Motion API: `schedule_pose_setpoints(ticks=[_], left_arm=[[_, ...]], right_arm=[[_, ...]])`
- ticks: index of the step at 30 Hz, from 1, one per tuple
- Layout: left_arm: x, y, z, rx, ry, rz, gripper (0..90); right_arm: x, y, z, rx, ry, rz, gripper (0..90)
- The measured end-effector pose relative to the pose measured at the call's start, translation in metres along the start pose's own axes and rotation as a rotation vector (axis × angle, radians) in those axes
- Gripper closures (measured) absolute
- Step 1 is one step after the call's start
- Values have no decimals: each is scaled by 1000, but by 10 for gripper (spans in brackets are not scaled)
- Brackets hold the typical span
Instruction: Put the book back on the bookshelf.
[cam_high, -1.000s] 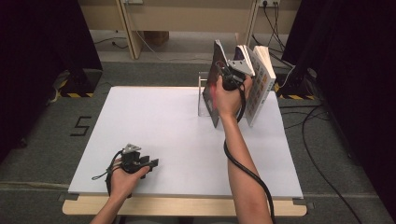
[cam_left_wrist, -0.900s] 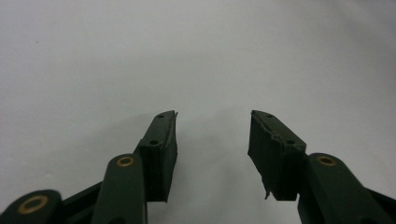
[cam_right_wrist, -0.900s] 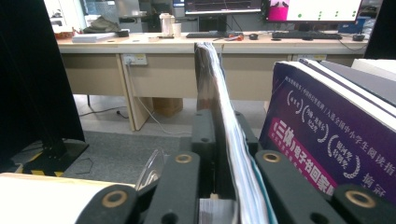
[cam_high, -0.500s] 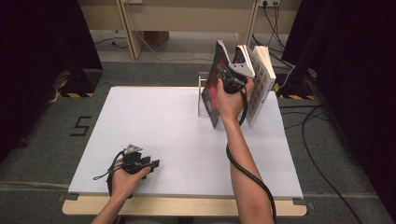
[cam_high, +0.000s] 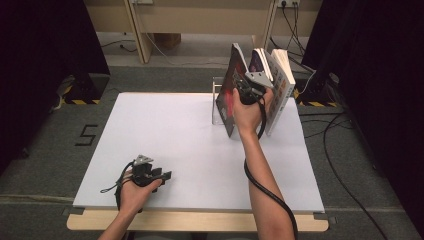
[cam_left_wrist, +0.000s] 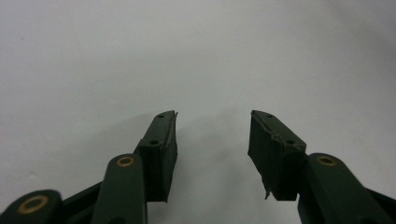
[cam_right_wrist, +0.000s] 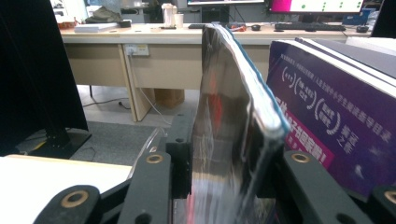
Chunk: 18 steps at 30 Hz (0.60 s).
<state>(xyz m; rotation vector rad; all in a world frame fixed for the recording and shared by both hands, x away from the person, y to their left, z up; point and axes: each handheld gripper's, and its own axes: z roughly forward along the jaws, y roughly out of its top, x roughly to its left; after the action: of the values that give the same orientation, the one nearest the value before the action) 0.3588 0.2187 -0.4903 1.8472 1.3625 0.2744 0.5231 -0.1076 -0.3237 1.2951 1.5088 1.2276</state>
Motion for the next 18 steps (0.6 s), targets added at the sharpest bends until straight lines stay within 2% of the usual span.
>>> schedule_pose_setpoints(ticks=[18], left_arm=[[-2, -1, 1, 4, 0, 3, 512]], right_arm=[[-6, -8, -15, 14, 12, 12, 656]])
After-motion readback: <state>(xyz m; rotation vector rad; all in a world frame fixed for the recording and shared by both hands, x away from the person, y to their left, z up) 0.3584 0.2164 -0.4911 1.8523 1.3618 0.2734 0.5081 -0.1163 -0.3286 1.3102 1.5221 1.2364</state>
